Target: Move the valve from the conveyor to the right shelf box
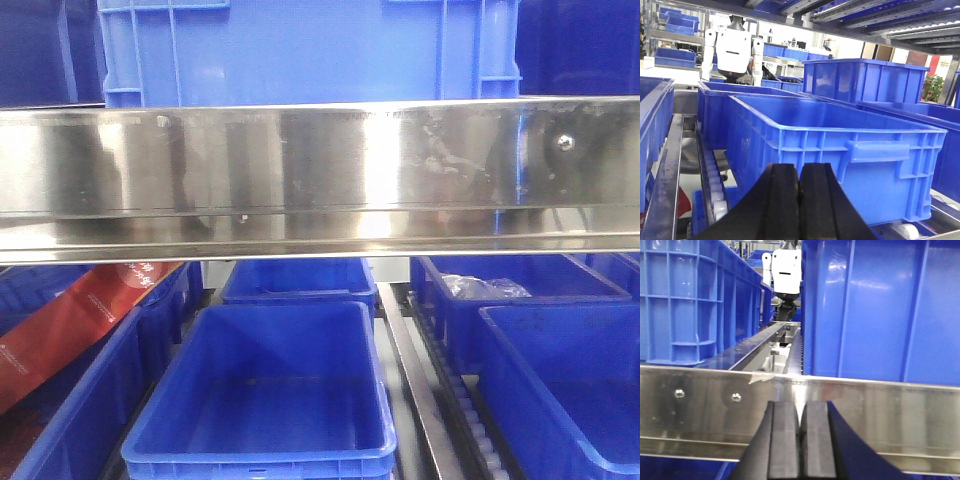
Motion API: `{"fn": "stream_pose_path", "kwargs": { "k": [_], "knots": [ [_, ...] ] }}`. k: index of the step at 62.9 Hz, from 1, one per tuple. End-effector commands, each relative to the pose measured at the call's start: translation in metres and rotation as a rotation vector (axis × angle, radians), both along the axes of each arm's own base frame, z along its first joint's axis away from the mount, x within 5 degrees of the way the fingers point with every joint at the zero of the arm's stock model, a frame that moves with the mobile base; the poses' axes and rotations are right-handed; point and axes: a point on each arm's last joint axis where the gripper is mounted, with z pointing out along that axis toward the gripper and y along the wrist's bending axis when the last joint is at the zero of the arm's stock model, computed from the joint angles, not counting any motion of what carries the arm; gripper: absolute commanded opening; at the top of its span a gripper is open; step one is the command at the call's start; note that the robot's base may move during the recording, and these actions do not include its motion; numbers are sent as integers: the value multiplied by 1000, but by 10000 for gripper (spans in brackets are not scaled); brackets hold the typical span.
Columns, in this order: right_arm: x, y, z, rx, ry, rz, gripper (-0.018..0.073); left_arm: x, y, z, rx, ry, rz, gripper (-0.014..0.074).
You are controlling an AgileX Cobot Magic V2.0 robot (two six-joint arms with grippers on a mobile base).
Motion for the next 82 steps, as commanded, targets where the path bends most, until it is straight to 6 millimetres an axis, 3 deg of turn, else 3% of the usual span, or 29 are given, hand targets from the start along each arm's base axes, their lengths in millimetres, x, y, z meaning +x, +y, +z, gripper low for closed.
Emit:
{"fn": "stream_pose_path", "kwargs": {
  "k": [1,62,71,82],
  "knots": [
    [0,-1,1,-5,-20,-24,-168,-1,1,2,-19,-14,3,-111],
    [0,-3,1,-5,-20,-58,-168,-1,1,0,11,-11,11,-111],
    [0,-3,1,-5,-20,-58,-168,-4,14,-15,140,-43,130,-111],
    [0,-3,1,-5,-20,-58,-168,-16,34,-59,142,-41,344,-111]
  ]
}}
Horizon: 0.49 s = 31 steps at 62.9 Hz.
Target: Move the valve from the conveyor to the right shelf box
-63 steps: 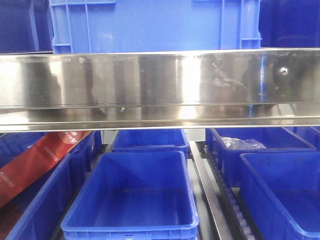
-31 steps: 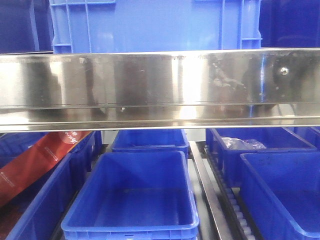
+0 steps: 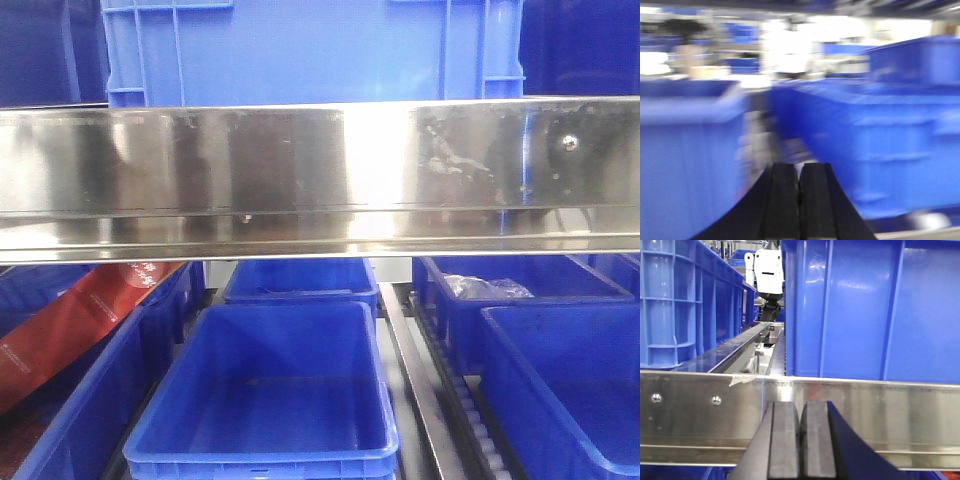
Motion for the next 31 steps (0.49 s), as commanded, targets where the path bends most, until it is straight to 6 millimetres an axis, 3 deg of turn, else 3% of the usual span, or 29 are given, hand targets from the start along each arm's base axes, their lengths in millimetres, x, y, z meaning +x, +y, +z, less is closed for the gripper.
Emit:
{"fn": "stream_pose_path", "kwargs": {
  "k": [1,20,31],
  "knots": [
    [0,0,1,-6,-16,-6,-168,-7,8,-20,5,-28,88,-111],
    [0,0,1,-6,-16,-6,-168,-23,15,-89,-77,-9,167,-111],
    [0,0,1,-6,-16,-6,-168,-22,14,-94,-84,37,157,-111]
  ]
}}
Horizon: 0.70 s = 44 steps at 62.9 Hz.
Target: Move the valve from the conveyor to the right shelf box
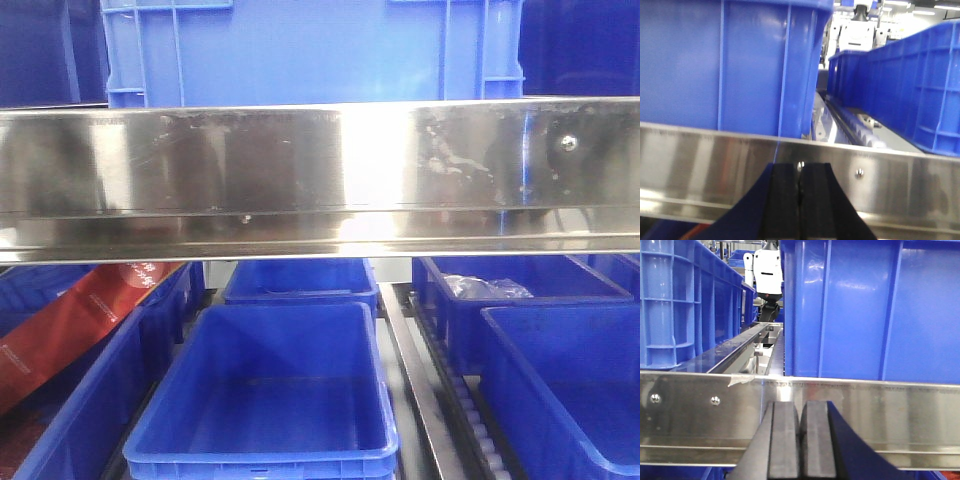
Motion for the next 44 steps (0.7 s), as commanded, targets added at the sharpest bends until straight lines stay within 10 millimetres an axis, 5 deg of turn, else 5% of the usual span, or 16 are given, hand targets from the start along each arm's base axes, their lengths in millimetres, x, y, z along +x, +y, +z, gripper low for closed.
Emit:
{"fn": "stream_pose_path", "kwargs": {
  "k": [1,44],
  "knots": [
    [0,0,1,-6,-16,-6,-168,-1,-1,0,-16,-7,-12,-111],
    [0,0,1,-6,-16,-6,-168,-1,-2,1,11,-18,-43,-111]
  ]
}}
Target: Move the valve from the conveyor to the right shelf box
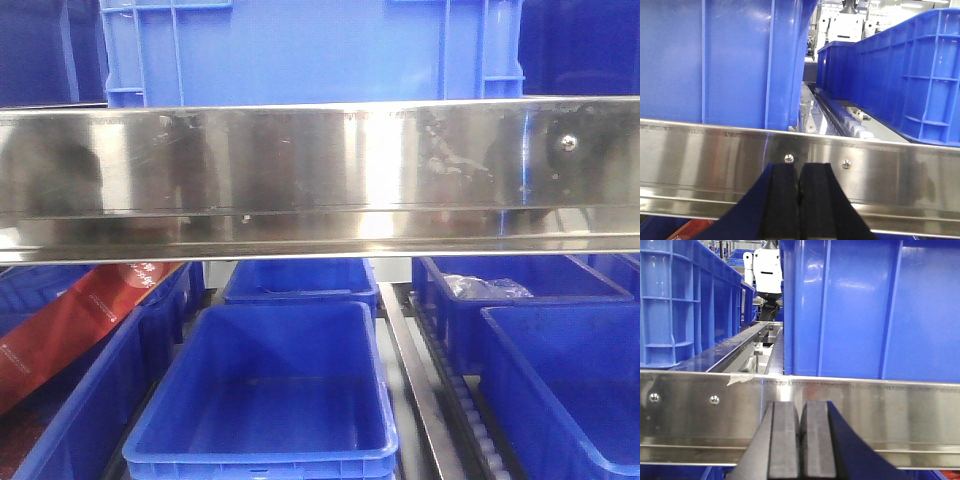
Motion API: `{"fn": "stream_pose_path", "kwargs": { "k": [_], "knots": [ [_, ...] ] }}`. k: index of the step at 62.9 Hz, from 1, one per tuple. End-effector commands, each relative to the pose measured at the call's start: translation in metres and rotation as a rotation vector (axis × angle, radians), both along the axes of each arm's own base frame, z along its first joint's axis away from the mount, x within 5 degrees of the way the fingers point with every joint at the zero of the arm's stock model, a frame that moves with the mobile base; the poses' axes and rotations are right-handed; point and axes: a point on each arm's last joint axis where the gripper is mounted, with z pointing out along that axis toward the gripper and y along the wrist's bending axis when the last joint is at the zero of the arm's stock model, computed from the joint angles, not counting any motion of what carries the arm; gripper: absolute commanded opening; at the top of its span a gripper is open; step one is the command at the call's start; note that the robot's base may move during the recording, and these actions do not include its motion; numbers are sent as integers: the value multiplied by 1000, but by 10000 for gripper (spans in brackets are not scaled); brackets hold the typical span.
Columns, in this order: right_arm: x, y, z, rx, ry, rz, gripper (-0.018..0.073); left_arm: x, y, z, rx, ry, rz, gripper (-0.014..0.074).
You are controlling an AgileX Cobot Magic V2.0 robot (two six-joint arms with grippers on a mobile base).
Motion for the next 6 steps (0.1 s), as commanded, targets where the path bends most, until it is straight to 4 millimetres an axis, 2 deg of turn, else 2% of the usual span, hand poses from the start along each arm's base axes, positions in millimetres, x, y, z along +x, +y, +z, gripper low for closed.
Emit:
{"fn": "stream_pose_path", "kwargs": {
  "k": [1,6],
  "knots": [
    [0,0,1,-6,-18,-6,-168,-1,0,2,0,-20,-3,-111],
    [0,0,1,-6,-18,-6,-168,-1,0,2,0,-20,-3,-111]
  ]
}}
